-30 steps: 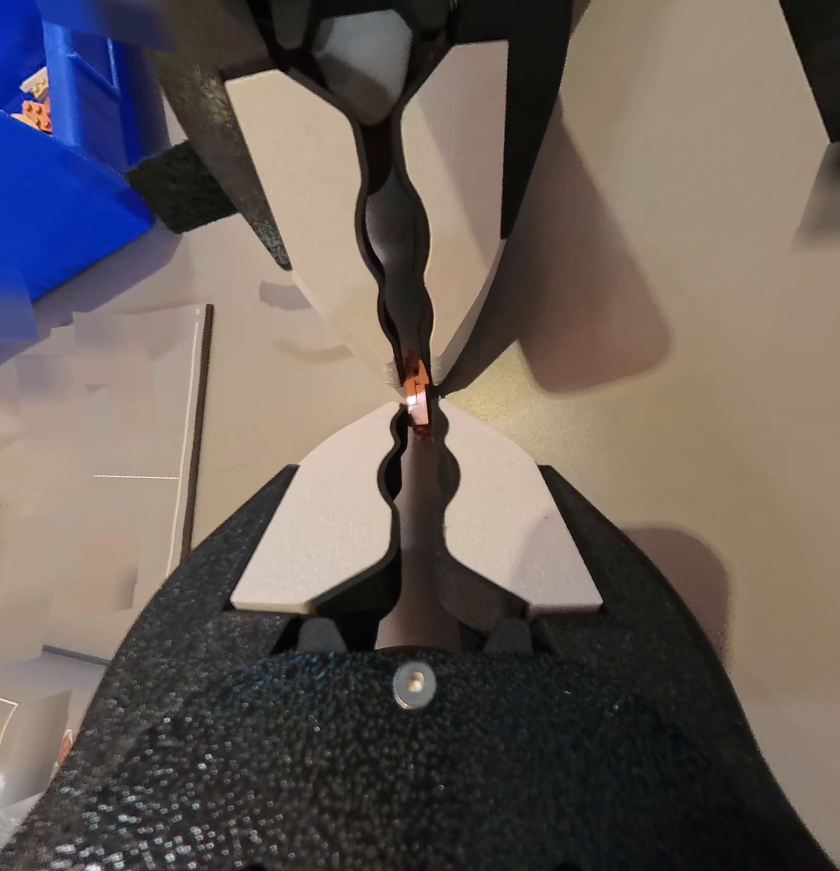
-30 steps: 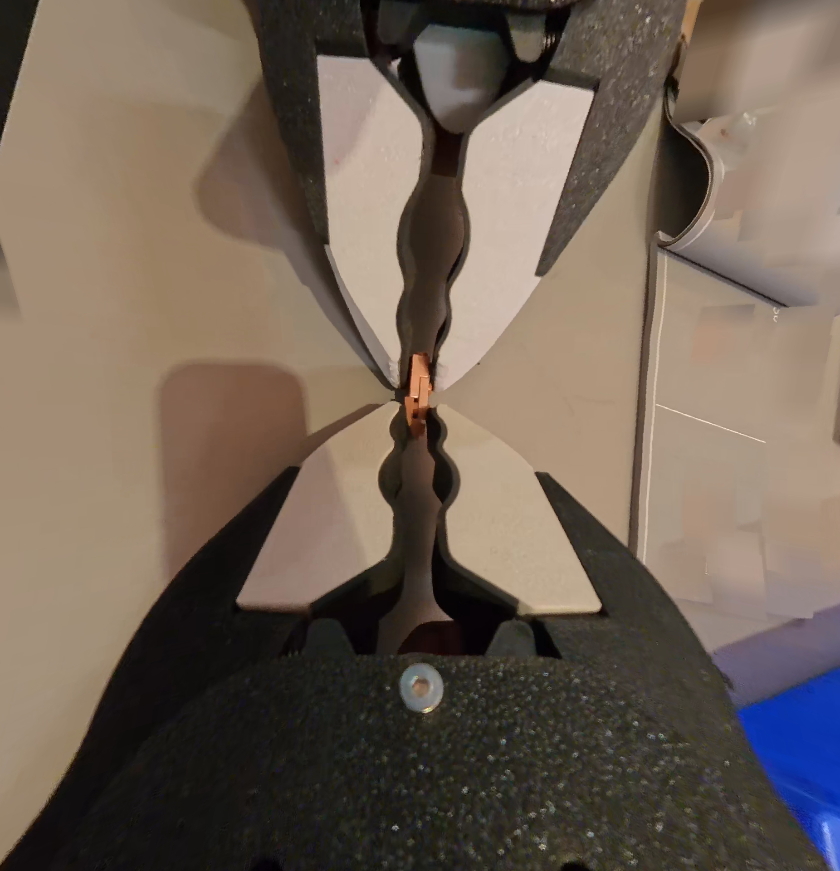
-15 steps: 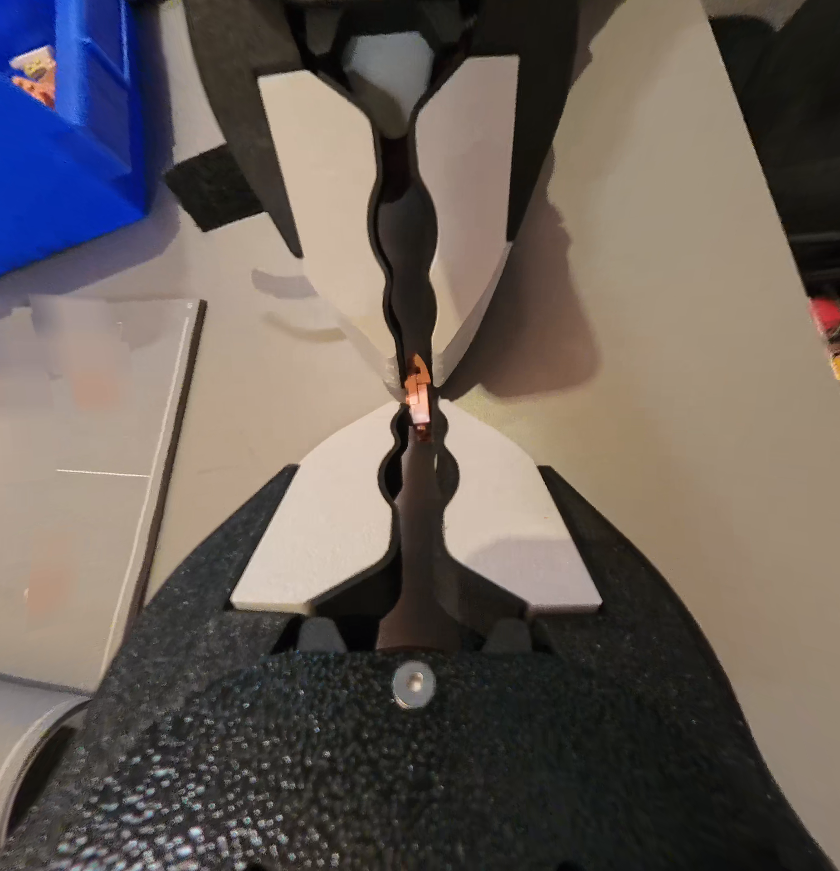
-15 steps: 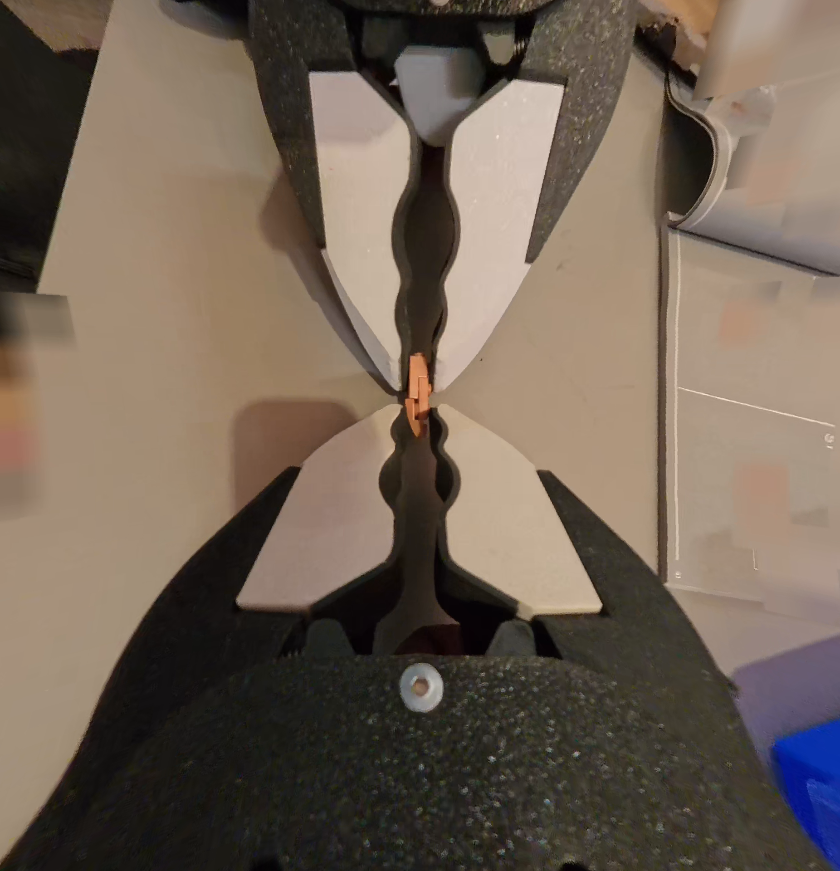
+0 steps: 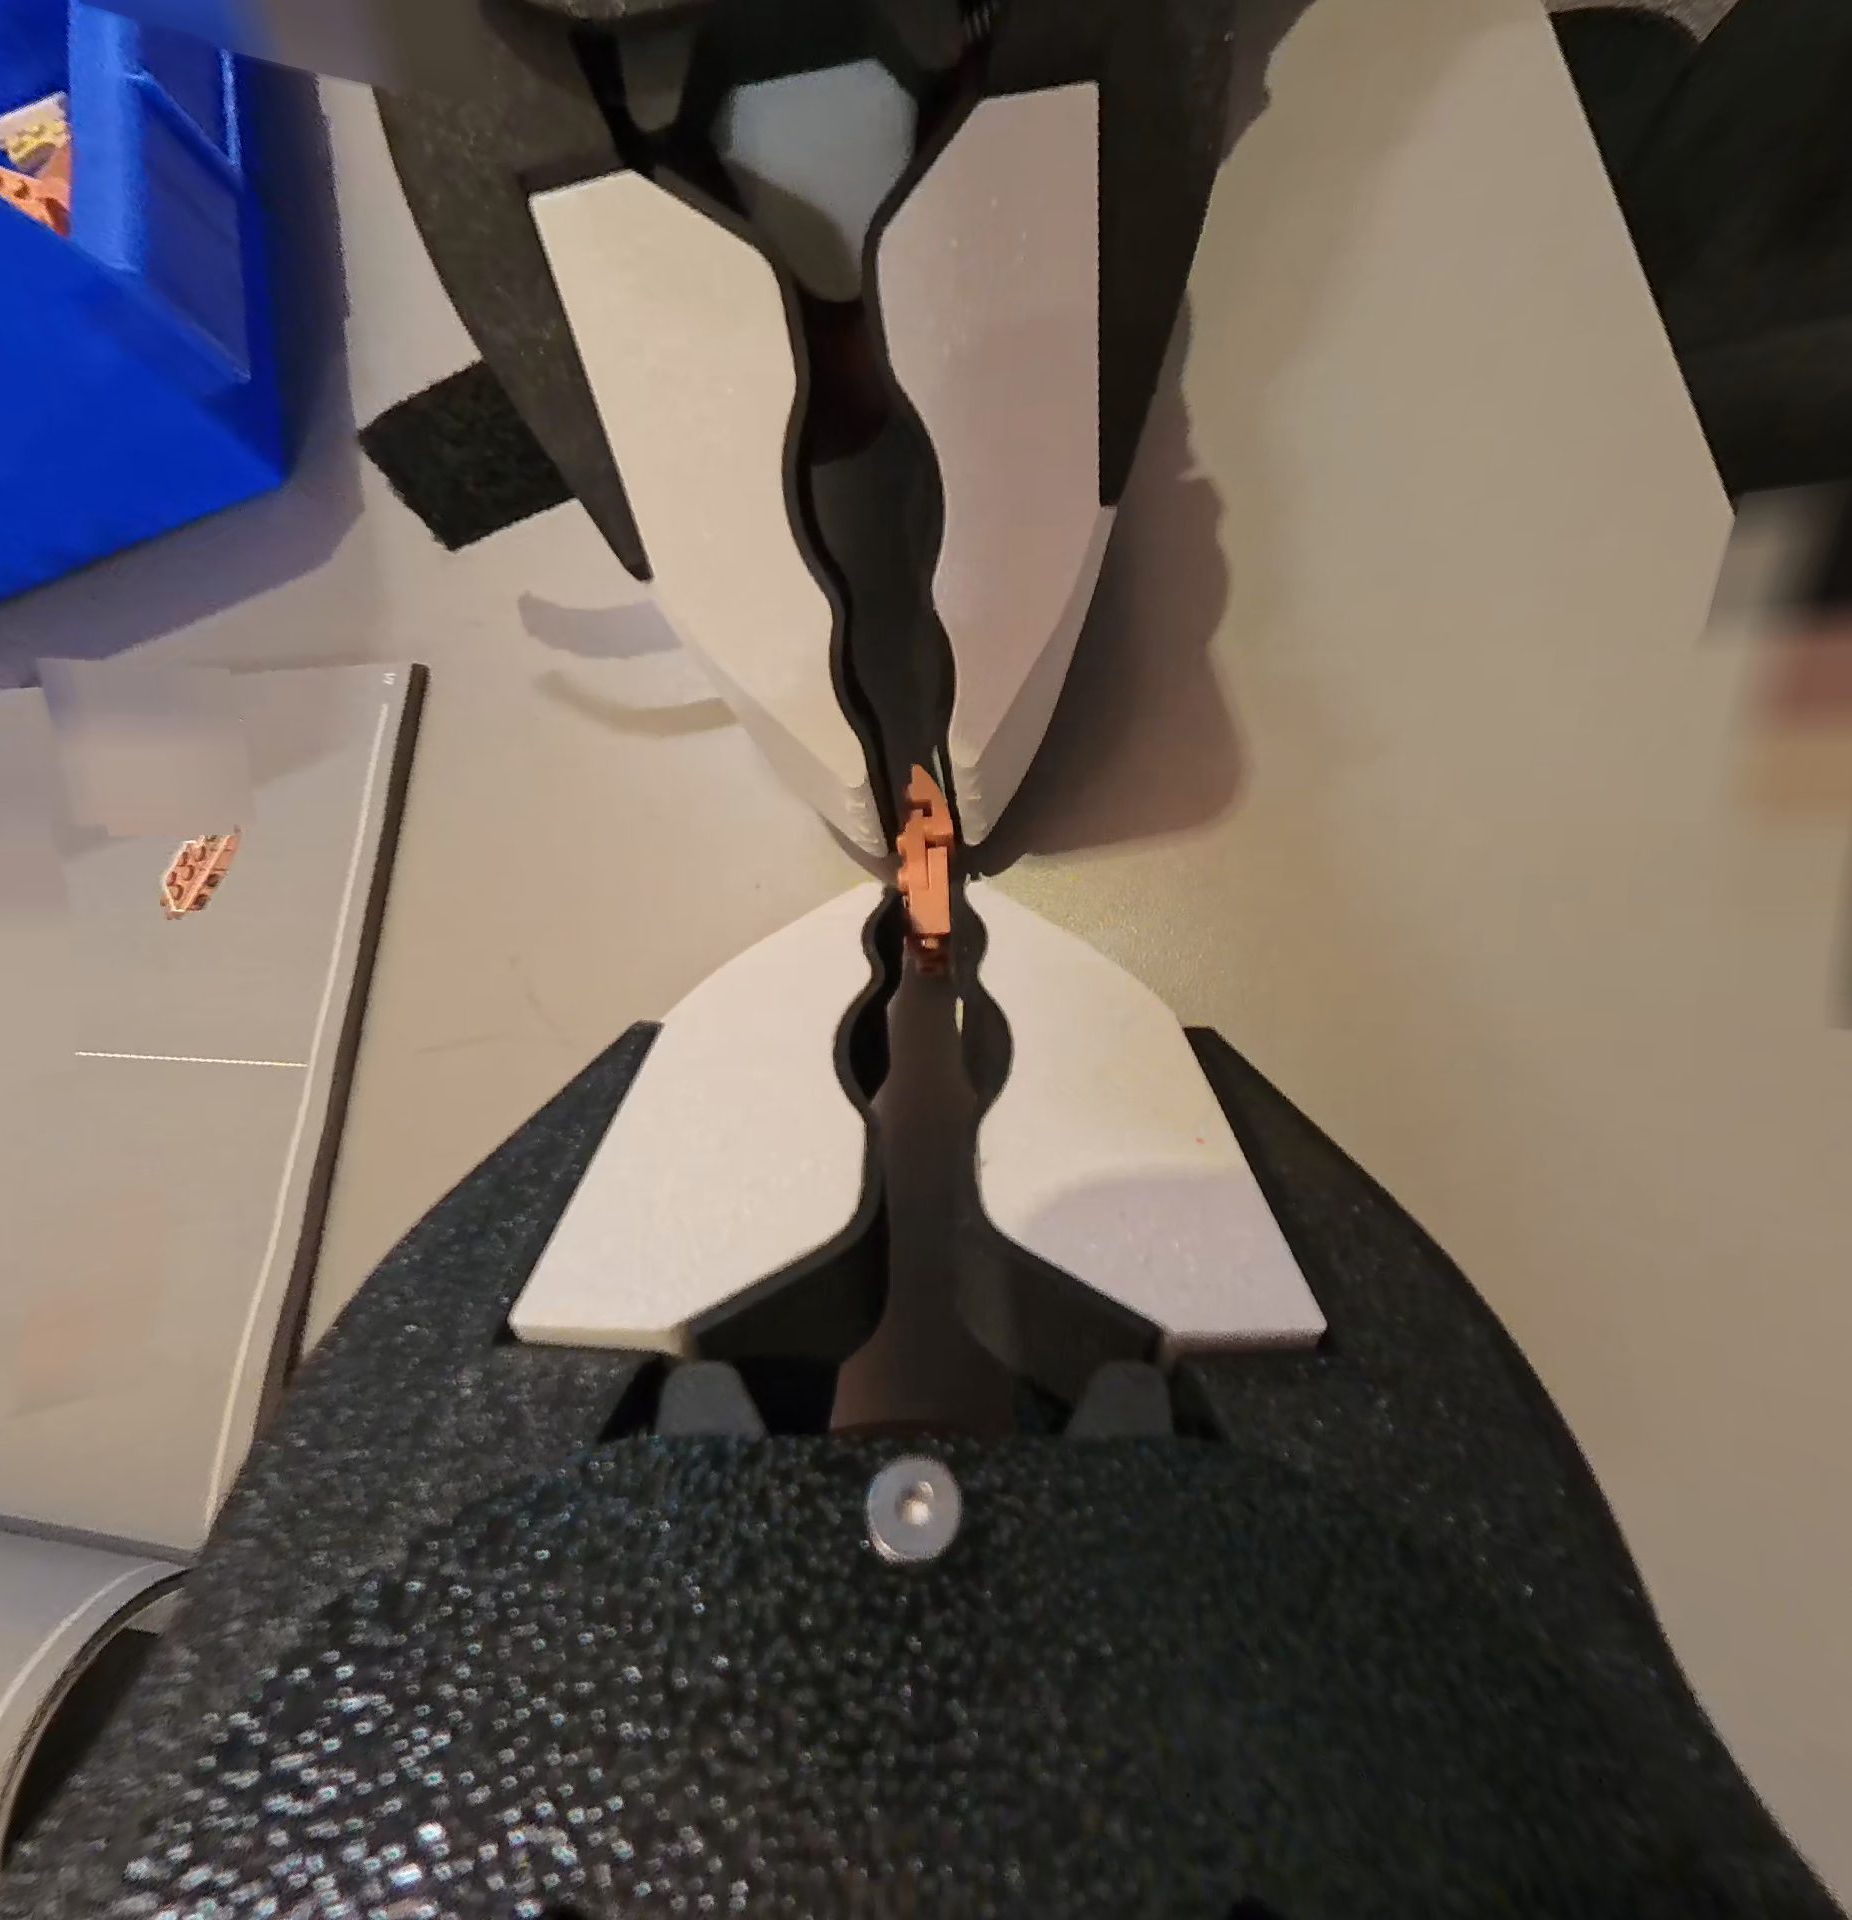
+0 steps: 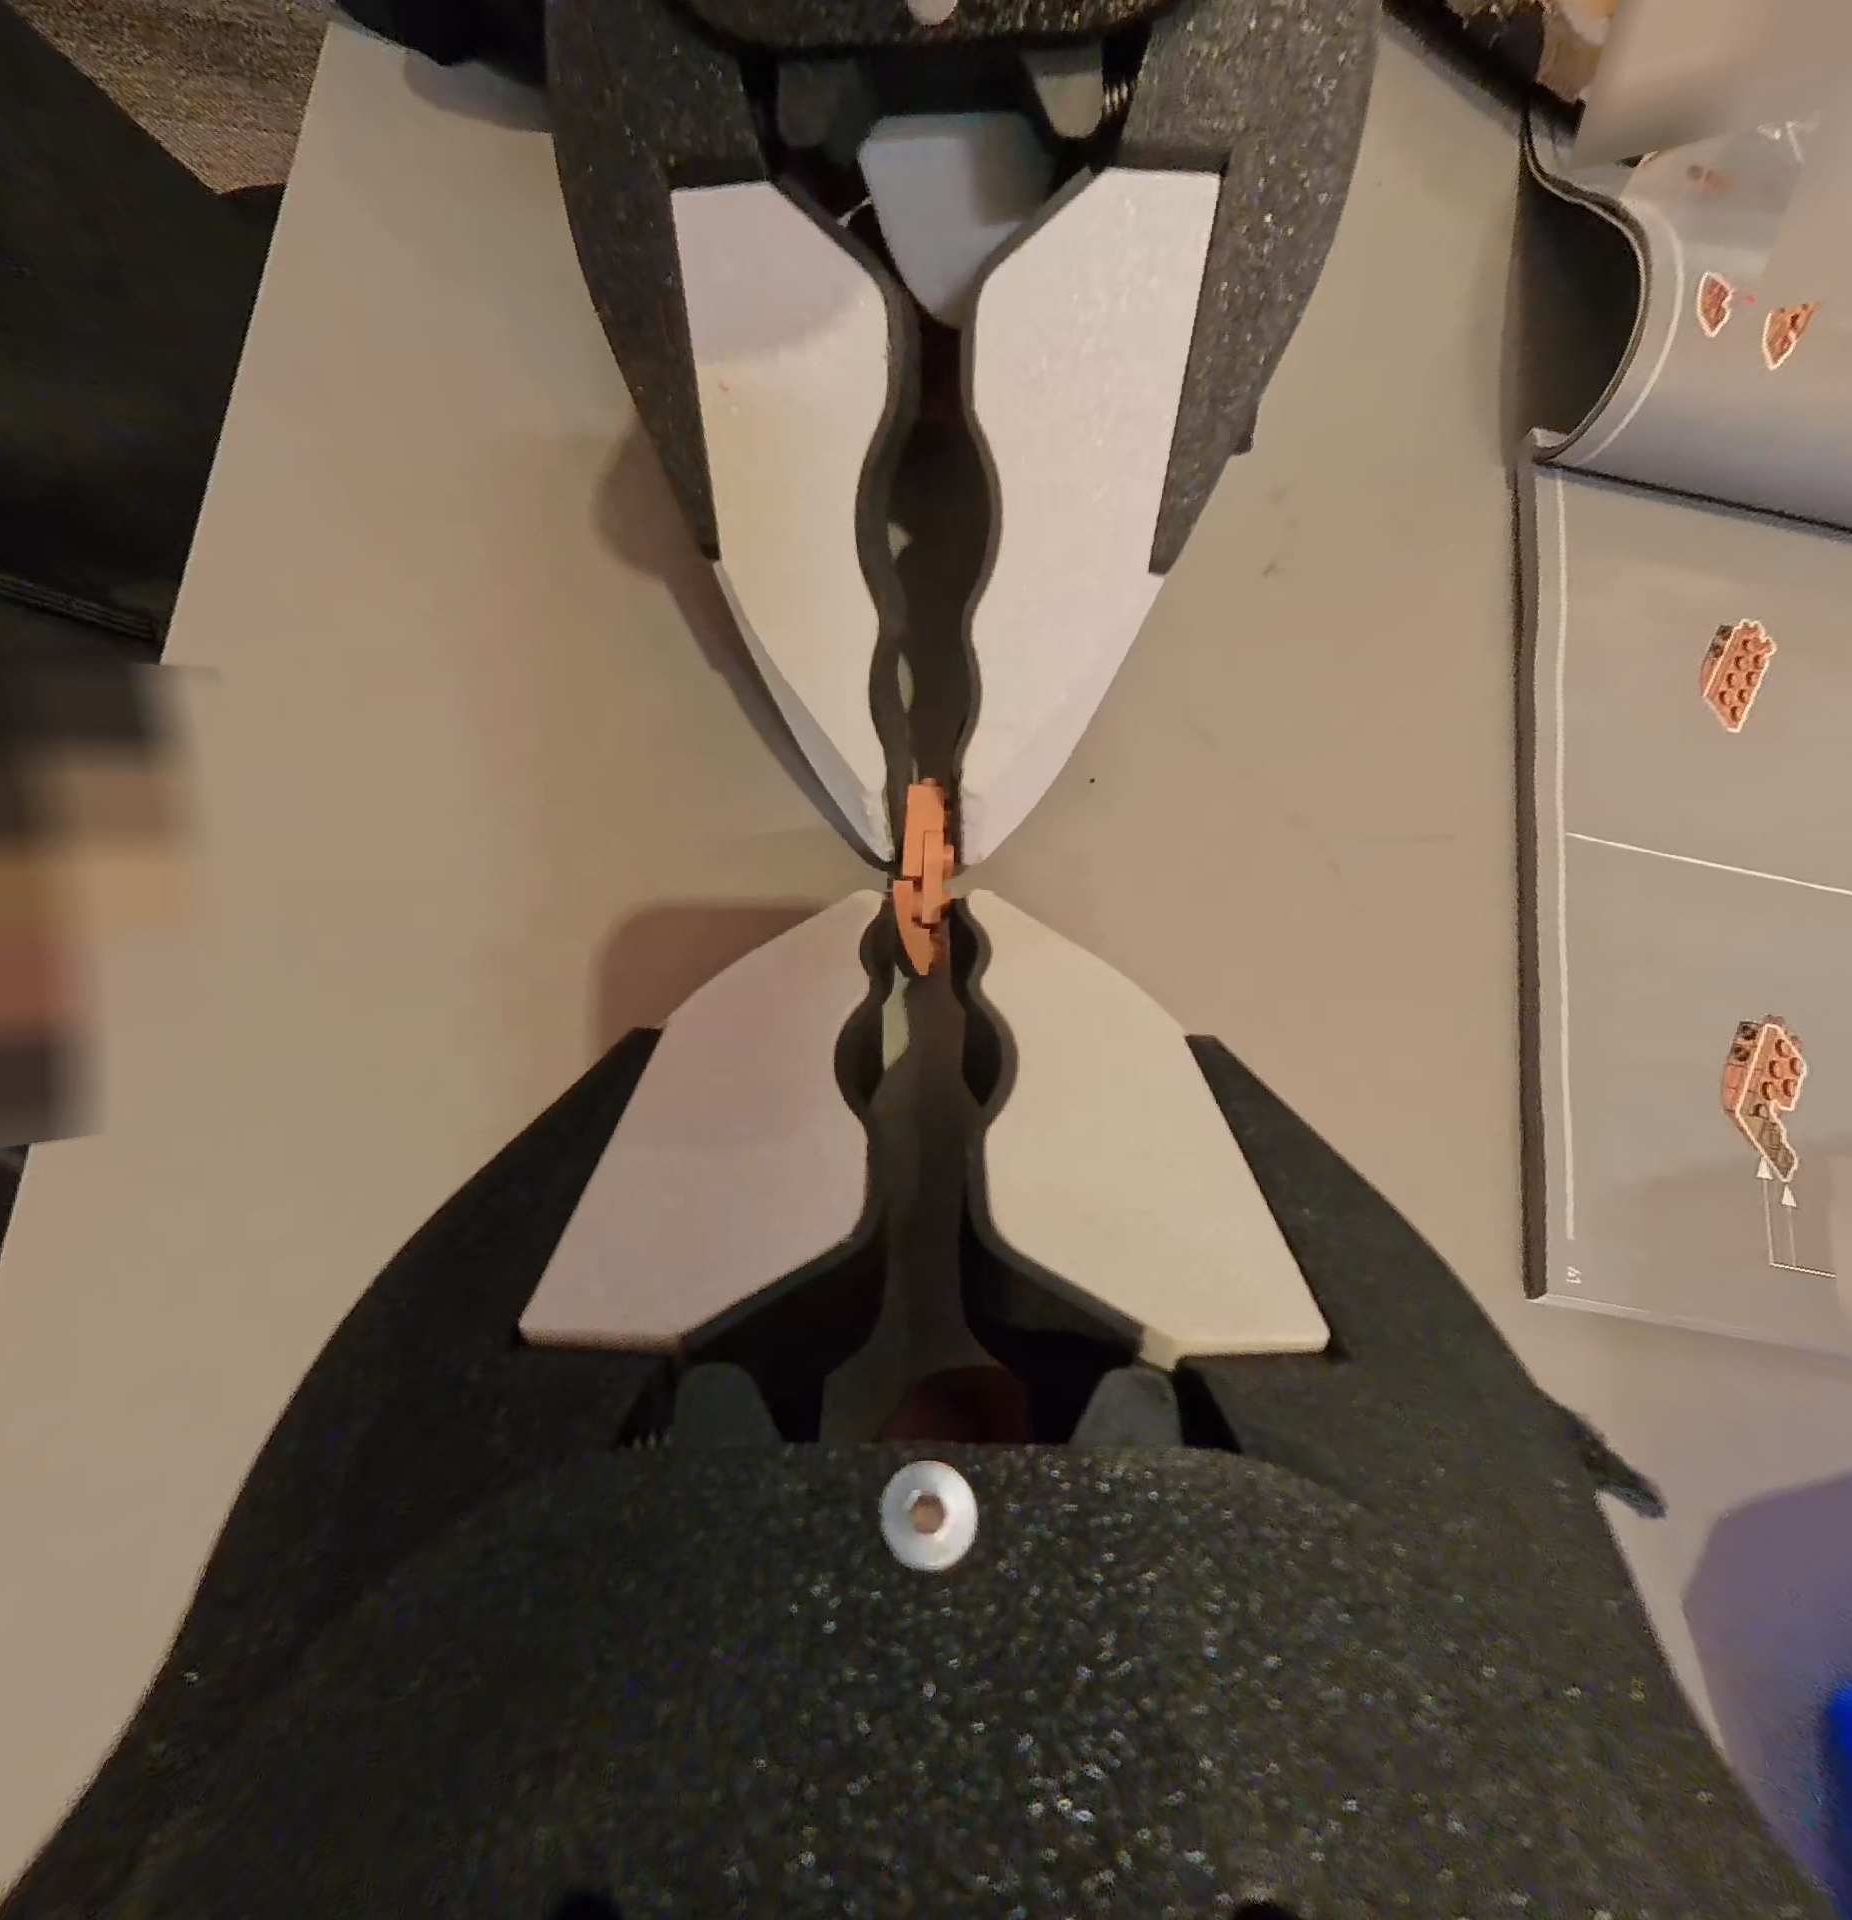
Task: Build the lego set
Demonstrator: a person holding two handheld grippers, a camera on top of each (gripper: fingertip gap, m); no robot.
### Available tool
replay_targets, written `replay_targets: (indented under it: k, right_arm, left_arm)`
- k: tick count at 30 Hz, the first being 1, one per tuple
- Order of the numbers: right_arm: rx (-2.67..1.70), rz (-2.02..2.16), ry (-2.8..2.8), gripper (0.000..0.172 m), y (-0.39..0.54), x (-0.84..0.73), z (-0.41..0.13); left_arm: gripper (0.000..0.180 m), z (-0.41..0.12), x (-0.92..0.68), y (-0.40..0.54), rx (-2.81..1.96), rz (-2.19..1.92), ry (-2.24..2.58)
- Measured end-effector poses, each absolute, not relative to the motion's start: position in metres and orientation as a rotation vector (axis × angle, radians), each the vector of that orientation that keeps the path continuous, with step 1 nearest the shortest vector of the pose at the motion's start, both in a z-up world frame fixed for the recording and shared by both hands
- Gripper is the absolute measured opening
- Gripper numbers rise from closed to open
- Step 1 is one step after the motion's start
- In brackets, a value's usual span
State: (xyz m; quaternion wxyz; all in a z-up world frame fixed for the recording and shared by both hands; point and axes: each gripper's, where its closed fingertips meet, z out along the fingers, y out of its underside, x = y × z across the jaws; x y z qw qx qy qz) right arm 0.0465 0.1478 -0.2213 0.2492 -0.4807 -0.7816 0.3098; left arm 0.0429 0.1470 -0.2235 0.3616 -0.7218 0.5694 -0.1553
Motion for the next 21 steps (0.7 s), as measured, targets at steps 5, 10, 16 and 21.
replay_targets:
  k: [5,10,16,21]
  right_arm:
    - [-1.298,0.804,-2.145,0.009,0.1467,0.0463,-0.2230]
    - [-1.302,0.798,-2.153,0.008,0.1465,0.0463,-0.2232]
    - [-1.275,0.772,-2.167,0.007,0.1468,0.0463,-0.2234]
    - [-1.254,0.777,-2.182,0.007,0.1453,0.0470,-0.2235]
  left_arm:
    - [0.008,-0.2228,0.0442,0.1462,-1.842,-0.392,1.482]
    - [0.008,-0.2233,0.0441,0.1457,-1.838,-0.384,1.492]
    - [0.008,-0.2235,0.0439,0.1455,-1.838,-0.386,1.495]
    - [0.008,-0.2238,0.0449,0.1442,-1.840,-0.413,1.491]
